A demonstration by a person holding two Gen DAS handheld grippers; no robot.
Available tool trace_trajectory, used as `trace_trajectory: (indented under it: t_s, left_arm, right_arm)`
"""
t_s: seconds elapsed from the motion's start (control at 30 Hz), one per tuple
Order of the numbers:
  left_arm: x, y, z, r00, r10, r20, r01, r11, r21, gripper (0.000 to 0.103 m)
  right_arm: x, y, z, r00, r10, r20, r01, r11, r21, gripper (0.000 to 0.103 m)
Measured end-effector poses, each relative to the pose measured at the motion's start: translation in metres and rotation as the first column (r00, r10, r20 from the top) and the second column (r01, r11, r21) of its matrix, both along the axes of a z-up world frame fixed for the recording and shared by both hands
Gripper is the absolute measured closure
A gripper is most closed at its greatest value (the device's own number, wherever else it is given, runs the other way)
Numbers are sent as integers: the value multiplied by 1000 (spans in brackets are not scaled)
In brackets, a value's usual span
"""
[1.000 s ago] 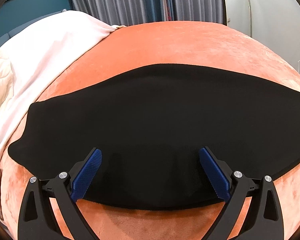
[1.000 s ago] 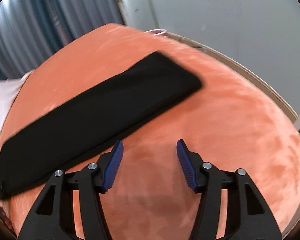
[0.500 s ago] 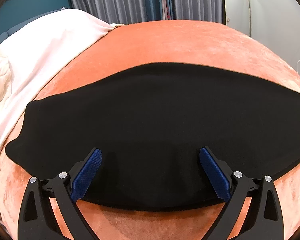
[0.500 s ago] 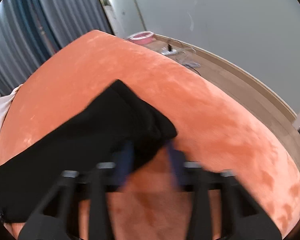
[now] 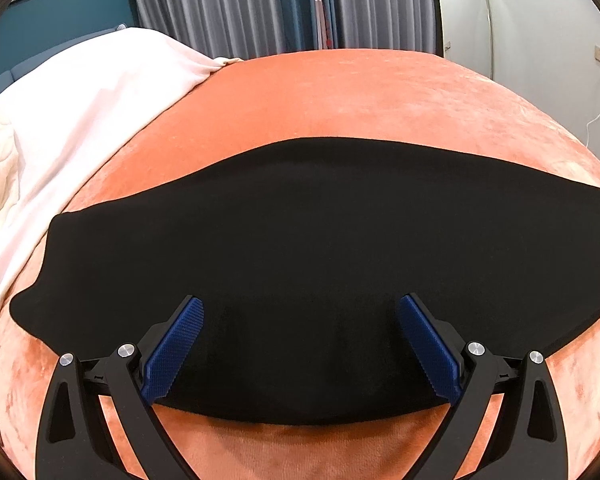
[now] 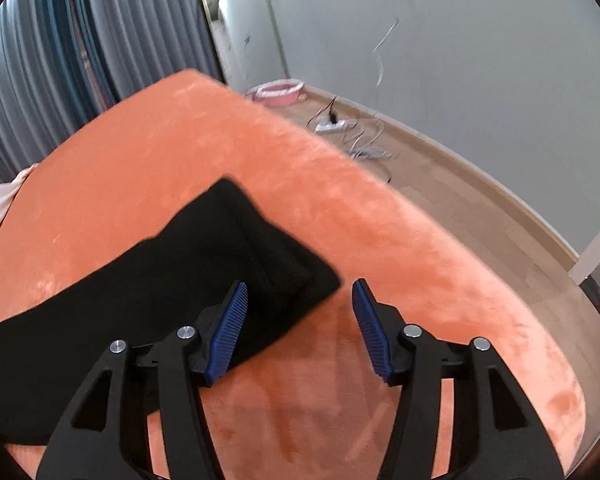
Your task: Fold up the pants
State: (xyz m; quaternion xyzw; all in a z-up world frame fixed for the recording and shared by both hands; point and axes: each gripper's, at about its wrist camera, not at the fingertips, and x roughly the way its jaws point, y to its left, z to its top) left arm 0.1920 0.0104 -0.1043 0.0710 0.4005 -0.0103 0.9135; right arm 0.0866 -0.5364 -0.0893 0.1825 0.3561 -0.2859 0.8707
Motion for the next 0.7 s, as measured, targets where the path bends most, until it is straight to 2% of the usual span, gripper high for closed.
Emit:
trace_trajectory:
  t_s: [0.07,0.13,0.17,0.2,0.23,0.3,0.4,0.43,0.47,0.5,0.53,0.63,0.7]
  left_arm:
    - [0,-1,-1,1000,-1,-2,1,1000,2,6]
    - [2,1,-1,1000,-2,-5,2,1000,3,6]
    - [2,0,-1,1000,-3,-6,3,1000,3,6]
    - [2,0,-1,1000,-2,-6,2,1000,4,6]
    - [2,0,-1,1000,-3,-7,3,1000,5,6]
    - [1,0,0,1000,-3,-4,3,1000,1,6]
    - [0,4,3,1000,-3,5,3,1000,-17,6]
    - [-1,5,4,1000,-4,8,4,1000,-23,6]
    - [-1,5,5,1000,-7,7,8,1000,-27,6]
    - [-1,5,4,1000,-11,4,11,1000,-29,6]
    - [-1,4,4,1000,-16,1,16,999,-29,6]
    - [-2,2,2,1000,-17,-5,17,1000,-16,6]
    - [-3,2,3,1000,-20,-1,20,1000,-16,6]
  right_arm:
    - [-5,0,6,1000,4,30,-4,1000,-12,50]
    - [3,-1,8,999,37,14,-36,999,-12,50]
    - [8,0,6,998,63,2,-63,998,3,54]
    - [16,1,1,995,95,-17,-94,995,29,76]
    - [24,2,-3,993,110,-44,-108,993,45,93]
    - [31,5,-7,991,115,-75,-113,993,21,97]
    - [23,8,12,996,81,-22,-82,994,-66,98]
    - [22,-2,8,998,53,-34,-55,996,-67,97]
    - [24,-14,-6,997,42,-70,-44,999,-17,97]
    - [27,-22,-20,994,54,-96,-50,998,42,95]
    - [27,-18,-18,994,69,-89,-67,998,16,93]
    - [18,-8,3,997,59,-45,-59,998,-10,39]
    - [7,-8,12,1000,3,-7,-3,1000,-19,30]
